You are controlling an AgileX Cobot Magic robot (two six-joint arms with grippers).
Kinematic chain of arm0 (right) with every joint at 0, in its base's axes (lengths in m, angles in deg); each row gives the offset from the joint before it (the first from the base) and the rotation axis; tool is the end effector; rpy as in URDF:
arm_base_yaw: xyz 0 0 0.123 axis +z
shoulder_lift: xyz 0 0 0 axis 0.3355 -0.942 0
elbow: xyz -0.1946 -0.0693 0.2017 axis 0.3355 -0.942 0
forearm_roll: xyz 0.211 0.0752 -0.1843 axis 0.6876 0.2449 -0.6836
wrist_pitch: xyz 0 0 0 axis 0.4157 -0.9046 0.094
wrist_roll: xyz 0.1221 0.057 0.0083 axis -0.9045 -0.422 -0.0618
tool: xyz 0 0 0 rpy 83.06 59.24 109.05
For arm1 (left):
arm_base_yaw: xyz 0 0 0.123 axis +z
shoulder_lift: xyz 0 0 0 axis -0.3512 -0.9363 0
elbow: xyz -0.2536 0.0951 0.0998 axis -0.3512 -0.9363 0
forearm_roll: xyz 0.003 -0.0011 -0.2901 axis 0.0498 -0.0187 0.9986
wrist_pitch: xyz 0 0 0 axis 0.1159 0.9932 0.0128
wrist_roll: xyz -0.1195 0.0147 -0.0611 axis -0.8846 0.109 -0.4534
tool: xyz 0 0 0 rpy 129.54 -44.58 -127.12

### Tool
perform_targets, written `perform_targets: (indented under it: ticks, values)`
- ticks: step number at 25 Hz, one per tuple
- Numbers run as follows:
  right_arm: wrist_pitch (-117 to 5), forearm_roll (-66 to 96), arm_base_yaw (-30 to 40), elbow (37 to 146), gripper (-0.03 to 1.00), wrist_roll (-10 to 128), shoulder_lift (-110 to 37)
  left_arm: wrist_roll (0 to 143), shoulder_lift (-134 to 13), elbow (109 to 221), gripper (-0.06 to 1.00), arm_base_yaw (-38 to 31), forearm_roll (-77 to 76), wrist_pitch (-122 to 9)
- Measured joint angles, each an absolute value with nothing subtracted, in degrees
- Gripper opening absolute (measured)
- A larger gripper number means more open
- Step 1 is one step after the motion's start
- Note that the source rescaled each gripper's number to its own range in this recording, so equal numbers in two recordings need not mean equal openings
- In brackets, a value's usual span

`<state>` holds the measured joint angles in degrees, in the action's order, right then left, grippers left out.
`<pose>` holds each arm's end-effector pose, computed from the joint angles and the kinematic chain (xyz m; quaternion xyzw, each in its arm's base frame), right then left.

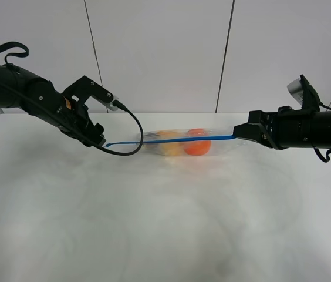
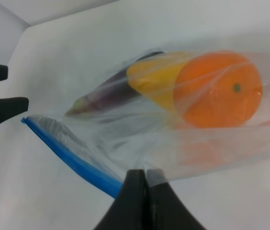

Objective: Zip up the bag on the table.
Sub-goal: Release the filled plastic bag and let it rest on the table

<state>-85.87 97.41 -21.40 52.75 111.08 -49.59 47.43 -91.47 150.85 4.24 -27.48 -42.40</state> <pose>0.3365 0.0744 0.1720 -0.0155 0.8657 0.3457 0.3616 0.4277 -0.1152 0.1416 0.3067 0.8904 0.0534 0.3320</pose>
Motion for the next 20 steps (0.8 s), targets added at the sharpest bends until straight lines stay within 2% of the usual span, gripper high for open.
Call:
perform_targets:
  ticks: [11, 20]
  values:
    - [-85.6, 97.2, -21.4, 52.7, 0.0, 111.1, -49.6, 32.5, -91.5, 150.8, 0.76, 5.6, -27.5, -41.0]
    - [-84.9, 96.8, -21.4, 52.7, 0.0, 111.1, -49.6, 28.8, -91.5, 150.8, 0.76, 16.2, -27.6, -33.5]
